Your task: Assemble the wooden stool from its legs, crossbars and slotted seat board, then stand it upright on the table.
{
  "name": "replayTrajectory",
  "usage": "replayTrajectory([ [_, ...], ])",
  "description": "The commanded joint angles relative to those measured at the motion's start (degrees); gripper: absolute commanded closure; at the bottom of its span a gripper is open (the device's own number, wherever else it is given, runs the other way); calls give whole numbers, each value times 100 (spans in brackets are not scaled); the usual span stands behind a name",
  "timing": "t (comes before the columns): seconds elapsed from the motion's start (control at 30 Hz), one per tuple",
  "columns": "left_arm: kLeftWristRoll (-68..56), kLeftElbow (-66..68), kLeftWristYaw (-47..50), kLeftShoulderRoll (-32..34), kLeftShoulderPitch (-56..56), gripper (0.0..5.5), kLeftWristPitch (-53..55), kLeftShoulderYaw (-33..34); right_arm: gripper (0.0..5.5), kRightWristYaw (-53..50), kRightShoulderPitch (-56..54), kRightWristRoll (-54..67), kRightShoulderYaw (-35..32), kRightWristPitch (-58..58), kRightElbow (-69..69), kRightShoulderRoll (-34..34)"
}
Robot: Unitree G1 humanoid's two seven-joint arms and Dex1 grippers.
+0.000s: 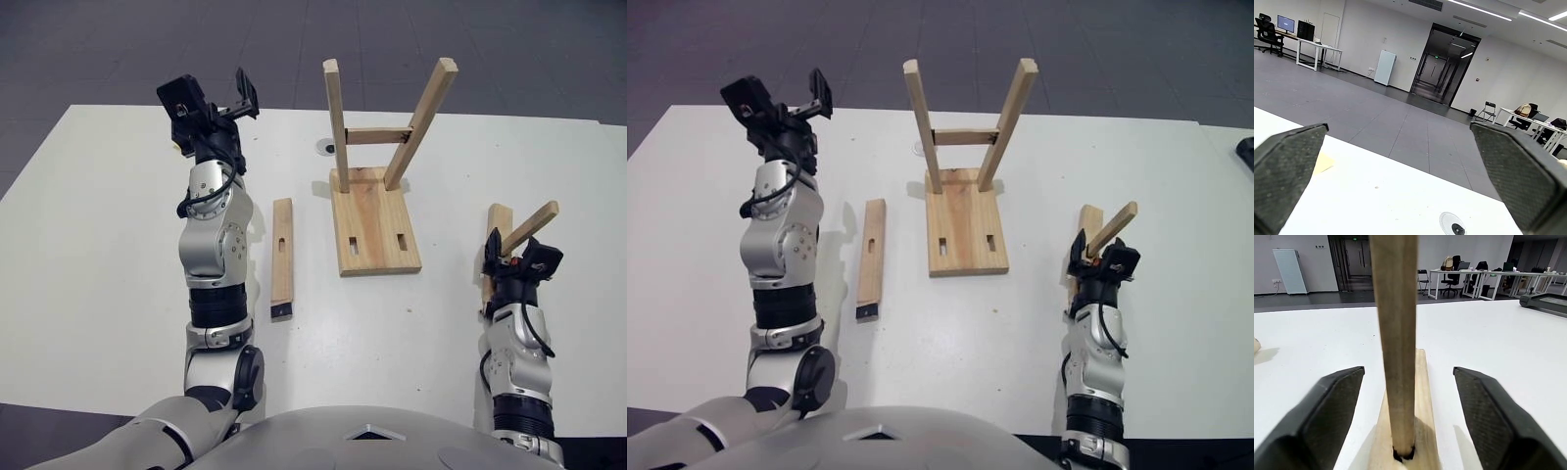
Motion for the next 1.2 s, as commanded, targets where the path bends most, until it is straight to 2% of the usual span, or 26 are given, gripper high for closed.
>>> replayTrajectory([
  [0.03, 71, 24, 17, -30, -95, 10, -62, -27, 126, -16, -305, 220, -97, 724, -794, -222],
  [0.3, 68, 90, 5, -49, -122, 10, -131, -30, 14, -76, -1462, 439, -420, 1523, -1657, -759],
  [0.63, 104, 289, 80, -120, -254, 10, -379, 33, 14, 111, -4364, 703, -735, 1677, -800, -1827],
  [0.73, 116, 326, 103, -144, -250, 10, -444, 47, 14, 171, -4827, 657, -775, 1560, -502, -2020],
  [0.83, 124, 332, 116, -159, -218, 10, -482, 36, 14, 171, -4334, 577, -763, 1656, -505, -1917],
  [1.07, 141, 305, 119, -130, -57, 10, -468, 58, 14, -288, -1395, 84, -280, 2767, -783, -940],
  [1.2, 162, 367, 103, -72, -38, 10, -473, 88, 14, -281, -1468, 142, -394, 2731, -850, -927],
])
